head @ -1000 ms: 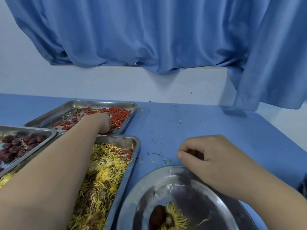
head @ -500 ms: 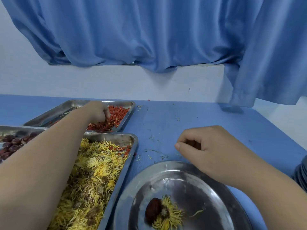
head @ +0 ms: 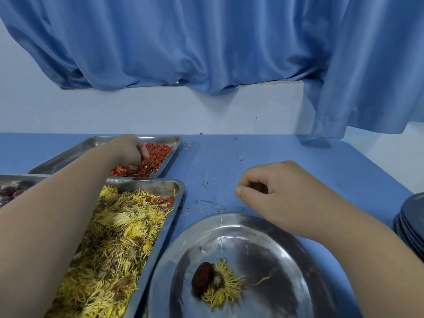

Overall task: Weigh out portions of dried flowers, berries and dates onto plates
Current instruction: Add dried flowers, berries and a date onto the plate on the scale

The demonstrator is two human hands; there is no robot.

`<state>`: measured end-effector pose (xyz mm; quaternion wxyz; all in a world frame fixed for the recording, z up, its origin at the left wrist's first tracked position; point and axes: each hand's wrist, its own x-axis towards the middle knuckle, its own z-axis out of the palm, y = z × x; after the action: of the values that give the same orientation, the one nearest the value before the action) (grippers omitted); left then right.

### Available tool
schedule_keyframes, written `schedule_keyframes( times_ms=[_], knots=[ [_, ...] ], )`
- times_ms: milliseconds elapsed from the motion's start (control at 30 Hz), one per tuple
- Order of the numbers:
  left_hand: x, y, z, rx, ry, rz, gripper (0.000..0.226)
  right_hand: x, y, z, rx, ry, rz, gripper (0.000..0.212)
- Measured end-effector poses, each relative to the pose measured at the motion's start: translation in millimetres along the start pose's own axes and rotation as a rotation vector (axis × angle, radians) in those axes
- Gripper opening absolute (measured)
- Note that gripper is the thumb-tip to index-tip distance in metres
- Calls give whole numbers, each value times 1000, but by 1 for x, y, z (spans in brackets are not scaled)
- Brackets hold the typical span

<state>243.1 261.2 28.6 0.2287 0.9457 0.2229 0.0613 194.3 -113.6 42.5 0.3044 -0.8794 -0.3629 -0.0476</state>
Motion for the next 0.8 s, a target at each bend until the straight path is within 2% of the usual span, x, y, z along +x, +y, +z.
schedule_keyframes(
  times_ms=[200,400,600,800],
  knots=[
    [-38,25,-19,-202,-23,170,25,-1,-2,-7,-9,27,9,27],
    [-116,74,-13,-391,-351,320,21,-4,-9,-19,80,15,32,20],
    [-175,114,19,-251,-661,477,18,-6,-12,-22,56,43,-4,20],
    [-196,124,33,-117,-590,548,32,-9,-21,-24,105,52,-30,21]
  ],
)
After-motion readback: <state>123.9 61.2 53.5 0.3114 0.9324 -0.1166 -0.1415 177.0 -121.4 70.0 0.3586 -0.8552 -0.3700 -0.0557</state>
